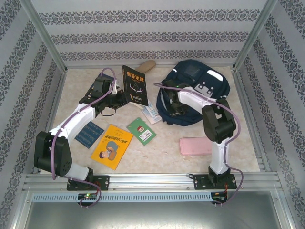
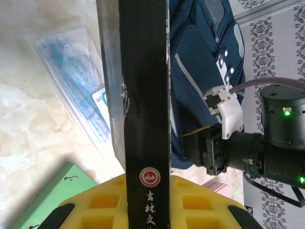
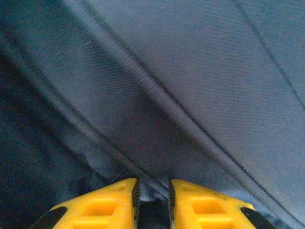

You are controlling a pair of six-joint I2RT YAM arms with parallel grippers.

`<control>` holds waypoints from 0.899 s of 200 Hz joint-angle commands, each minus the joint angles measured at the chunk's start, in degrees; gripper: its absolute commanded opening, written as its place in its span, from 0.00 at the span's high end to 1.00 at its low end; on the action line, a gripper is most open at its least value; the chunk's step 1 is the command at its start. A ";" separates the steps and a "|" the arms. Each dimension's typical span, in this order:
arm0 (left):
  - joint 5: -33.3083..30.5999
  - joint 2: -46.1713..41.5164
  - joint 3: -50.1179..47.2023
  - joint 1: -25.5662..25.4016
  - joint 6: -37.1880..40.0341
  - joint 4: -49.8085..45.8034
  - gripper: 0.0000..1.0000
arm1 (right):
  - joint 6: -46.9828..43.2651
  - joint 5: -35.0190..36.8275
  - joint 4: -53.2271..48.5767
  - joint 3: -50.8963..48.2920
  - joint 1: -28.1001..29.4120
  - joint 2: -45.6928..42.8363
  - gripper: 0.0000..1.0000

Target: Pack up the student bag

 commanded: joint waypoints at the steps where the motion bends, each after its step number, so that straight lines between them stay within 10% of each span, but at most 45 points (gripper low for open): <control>1: -0.22 -2.29 1.81 -0.43 2.40 2.29 1.00 | 5.67 -10.39 2.19 5.23 4.80 5.43 0.73; 60: -1.08 -3.98 0.87 -0.52 2.79 1.45 1.00 | 6.61 -13.28 -2.64 28.17 7.85 14.40 0.68; 117: -1.20 -5.67 -1.05 -0.46 2.09 2.38 1.00 | -4.86 3.99 -5.11 24.53 8.24 9.66 0.53; 180: -2.00 -7.57 -1.42 -0.51 2.09 0.77 1.00 | -8.72 6.54 -4.22 24.19 8.07 14.92 0.53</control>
